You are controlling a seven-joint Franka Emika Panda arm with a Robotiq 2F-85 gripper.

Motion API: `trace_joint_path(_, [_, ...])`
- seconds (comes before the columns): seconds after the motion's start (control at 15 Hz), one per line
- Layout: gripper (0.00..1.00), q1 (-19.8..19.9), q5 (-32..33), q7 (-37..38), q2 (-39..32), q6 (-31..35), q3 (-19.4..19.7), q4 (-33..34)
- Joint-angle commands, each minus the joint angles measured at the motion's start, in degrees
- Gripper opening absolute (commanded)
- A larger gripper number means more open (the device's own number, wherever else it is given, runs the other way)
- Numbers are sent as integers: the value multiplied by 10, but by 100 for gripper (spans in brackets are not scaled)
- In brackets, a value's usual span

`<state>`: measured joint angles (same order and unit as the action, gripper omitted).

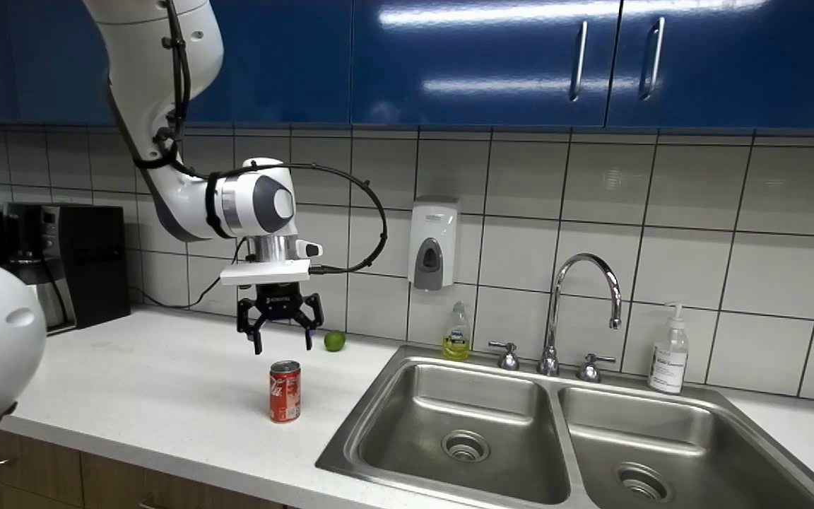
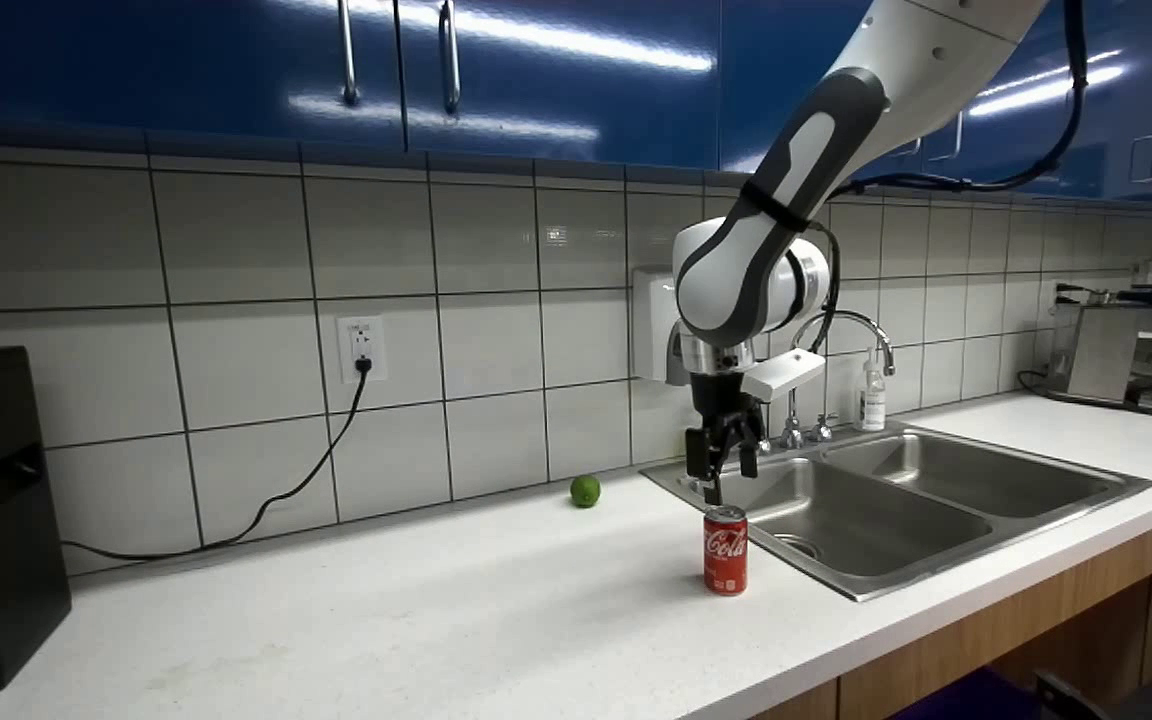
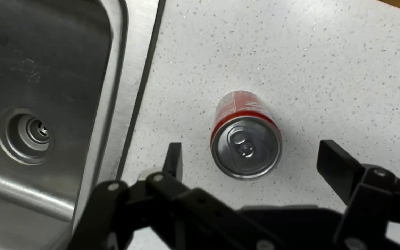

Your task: Remove the Coca-Cola soda can from the sink and place it on the left side of the counter

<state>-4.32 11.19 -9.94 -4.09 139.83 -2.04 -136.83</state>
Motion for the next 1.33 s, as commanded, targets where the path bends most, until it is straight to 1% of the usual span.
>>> trace_joint_path(0.0, [100, 5, -10, -8, 50, 9, -6, -32])
trace_joint_path(0.4, [100, 13, -40, -10, 98, 16, 7, -71])
trace_joint_path(0.8, [100, 38, -64, 3, 142, 42, 41, -133])
trace_joint_path(1.2, [100, 77, -72, 20, 154, 59, 80, -177])
trace_joint_path(1.27, [100, 67, -68, 5, 131, 43, 72, -151])
